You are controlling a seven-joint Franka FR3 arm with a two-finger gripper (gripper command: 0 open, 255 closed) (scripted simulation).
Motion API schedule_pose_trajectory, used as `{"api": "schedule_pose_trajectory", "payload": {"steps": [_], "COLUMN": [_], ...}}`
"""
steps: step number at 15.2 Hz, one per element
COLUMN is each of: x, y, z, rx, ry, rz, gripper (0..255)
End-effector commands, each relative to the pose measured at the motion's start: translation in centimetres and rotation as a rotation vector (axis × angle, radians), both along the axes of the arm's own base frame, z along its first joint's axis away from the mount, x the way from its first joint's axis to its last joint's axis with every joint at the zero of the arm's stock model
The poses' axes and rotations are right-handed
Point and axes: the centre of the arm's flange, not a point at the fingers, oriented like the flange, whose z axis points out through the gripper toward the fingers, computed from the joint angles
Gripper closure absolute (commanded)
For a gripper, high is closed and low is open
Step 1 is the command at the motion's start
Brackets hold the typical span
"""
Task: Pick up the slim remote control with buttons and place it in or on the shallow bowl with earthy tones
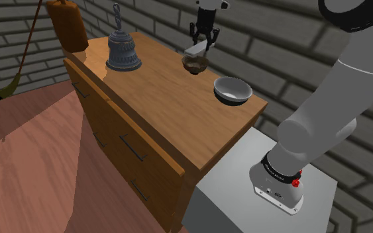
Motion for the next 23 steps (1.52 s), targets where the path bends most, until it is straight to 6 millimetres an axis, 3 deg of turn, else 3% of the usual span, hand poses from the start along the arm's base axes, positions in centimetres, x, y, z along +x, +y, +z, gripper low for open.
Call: {"api": "schedule_pose_trajectory", "payload": {"steps": [1,6,20,23], "x": [1.5,5.1,5.1,5.1], "y": [-2.1,-7.7,-7.7,-7.7], "z": [0.2,0.3,-7.3,-7.3], "rx": [0.0,0.0,0.0,0.0], "ry": [0.0,0.0,0.0,0.0], "rz": [0.001,0.001,0.001,0.001], "gripper": [255,255,255,255]}}
